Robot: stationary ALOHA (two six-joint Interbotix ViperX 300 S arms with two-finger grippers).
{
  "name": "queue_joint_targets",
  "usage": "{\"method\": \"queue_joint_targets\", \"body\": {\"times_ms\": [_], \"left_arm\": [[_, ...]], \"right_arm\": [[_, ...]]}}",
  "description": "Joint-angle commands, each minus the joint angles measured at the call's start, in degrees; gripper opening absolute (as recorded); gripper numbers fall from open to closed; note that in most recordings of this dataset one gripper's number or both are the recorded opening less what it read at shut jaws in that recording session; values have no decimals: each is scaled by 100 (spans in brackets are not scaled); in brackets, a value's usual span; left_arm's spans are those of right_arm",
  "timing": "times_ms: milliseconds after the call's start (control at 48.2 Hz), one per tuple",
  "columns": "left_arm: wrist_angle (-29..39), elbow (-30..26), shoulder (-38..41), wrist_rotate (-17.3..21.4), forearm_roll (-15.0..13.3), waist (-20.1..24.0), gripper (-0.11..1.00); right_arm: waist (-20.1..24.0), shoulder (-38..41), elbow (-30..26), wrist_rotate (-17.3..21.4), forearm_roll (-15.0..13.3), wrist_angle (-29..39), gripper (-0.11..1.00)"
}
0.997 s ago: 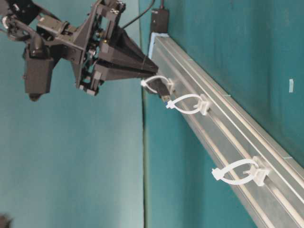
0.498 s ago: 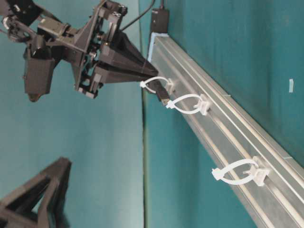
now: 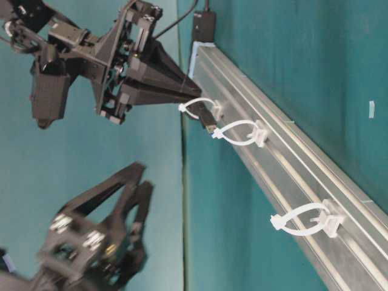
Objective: Pass the USB cable through three rings with both arms.
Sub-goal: 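Grasp the plug beyond the first ring with the left gripper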
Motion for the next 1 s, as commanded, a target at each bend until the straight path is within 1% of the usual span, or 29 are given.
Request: {"method": "queue_joint_targets", "body": {"times_ms": [0, 125, 353, 561, 644, 976], "left_arm": [[-193, -176, 264, -9, 26, 44, 89], [-229, -404, 703, 26, 26, 44, 89], [-246, -1002, 1450, 62, 26, 70, 89], [-220, -1397, 1890, 62, 26, 105, 88], [-193, -1485, 1995, 62, 26, 132, 88], [9, -1503, 2021, 26, 9, 167, 87]], "right_arm": [[18, 26, -53, -53, 44, 9, 8], [9, 26, -53, -53, 44, 9, 8], [18, 26, -62, -44, 44, -9, 8], [18, 26, -62, -44, 44, -18, 8], [18, 26, -62, -44, 44, -18, 8], [18, 26, -53, -35, 44, -9, 8]]}}
